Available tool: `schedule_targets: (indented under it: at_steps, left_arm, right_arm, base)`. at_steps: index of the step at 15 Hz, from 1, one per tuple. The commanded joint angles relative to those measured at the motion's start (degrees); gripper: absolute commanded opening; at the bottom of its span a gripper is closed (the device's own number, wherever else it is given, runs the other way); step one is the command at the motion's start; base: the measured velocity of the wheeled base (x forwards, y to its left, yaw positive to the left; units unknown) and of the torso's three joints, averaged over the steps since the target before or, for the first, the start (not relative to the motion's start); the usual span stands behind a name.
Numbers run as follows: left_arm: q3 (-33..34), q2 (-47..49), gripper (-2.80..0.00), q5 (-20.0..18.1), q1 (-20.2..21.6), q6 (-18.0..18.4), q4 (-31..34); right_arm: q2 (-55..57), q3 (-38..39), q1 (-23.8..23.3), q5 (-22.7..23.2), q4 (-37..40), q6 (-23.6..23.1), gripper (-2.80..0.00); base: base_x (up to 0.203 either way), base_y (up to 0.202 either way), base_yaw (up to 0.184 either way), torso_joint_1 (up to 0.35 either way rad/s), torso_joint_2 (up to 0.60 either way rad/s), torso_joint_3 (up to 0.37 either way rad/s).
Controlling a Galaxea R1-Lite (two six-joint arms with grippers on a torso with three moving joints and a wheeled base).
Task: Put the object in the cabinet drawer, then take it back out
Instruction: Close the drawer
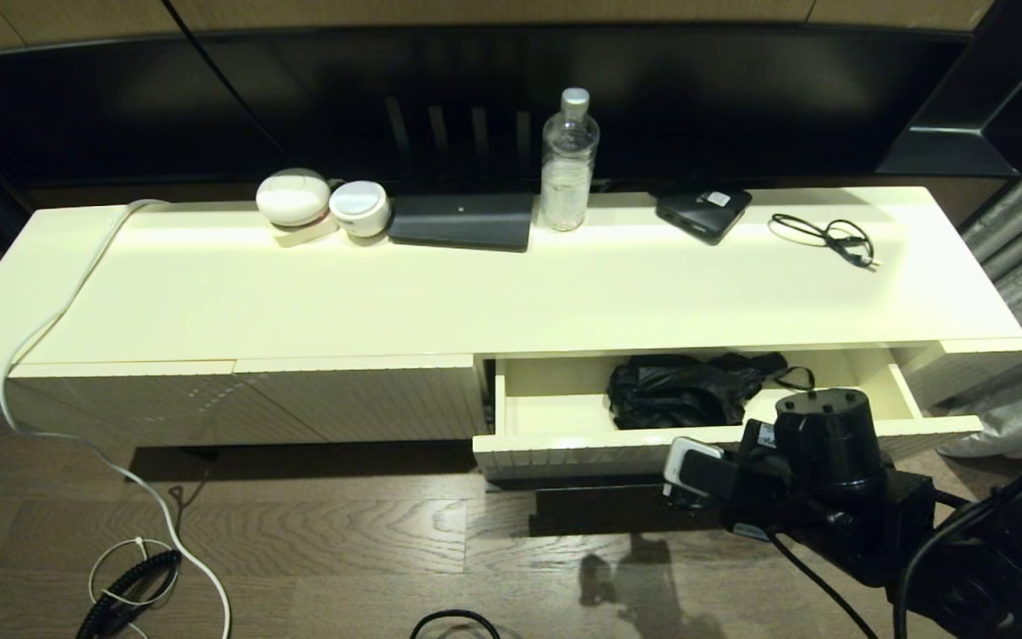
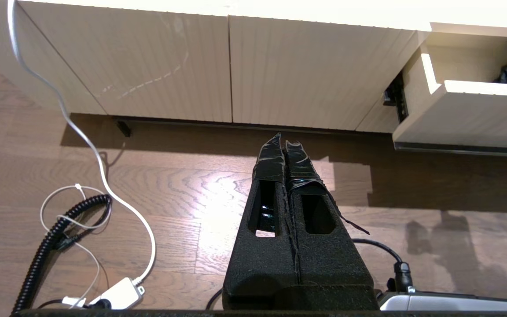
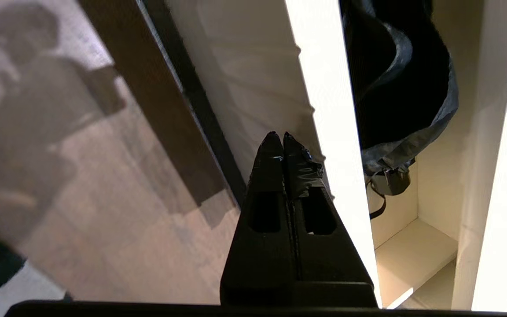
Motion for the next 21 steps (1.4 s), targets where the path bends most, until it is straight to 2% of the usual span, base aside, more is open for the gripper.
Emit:
schedule_targets:
  at_steps: [1, 16, 21]
  left_arm:
    - [0.0, -0.1, -2.80, 0.0, 0.0, -0.1, 0.0]
    - [0.0, -0.1, -2.80, 0.0, 0.0, -0.1, 0.0]
    - [0.0, -0.1, -2.80, 0.0, 0.0, -0.1, 0.0]
  right_arm:
    - [2.6, -0.9, -0.1, -1.0, -1.3, -0.3, -2.80]
    - [7.5, -13.9, -2.9, -3.8, -2.8, -0.1, -2.80]
    - [10.8, -17.1, -3.1, -3.9, -6.3, 0.1, -2.80]
  base:
    - [0.000, 0.000, 0.000, 0.000, 0.00, 0.000]
    - [0.000, 0.000, 0.000, 0.000, 0.00, 0.000]
    - [0.000, 0.000, 0.000, 0.000, 0.00, 0.000]
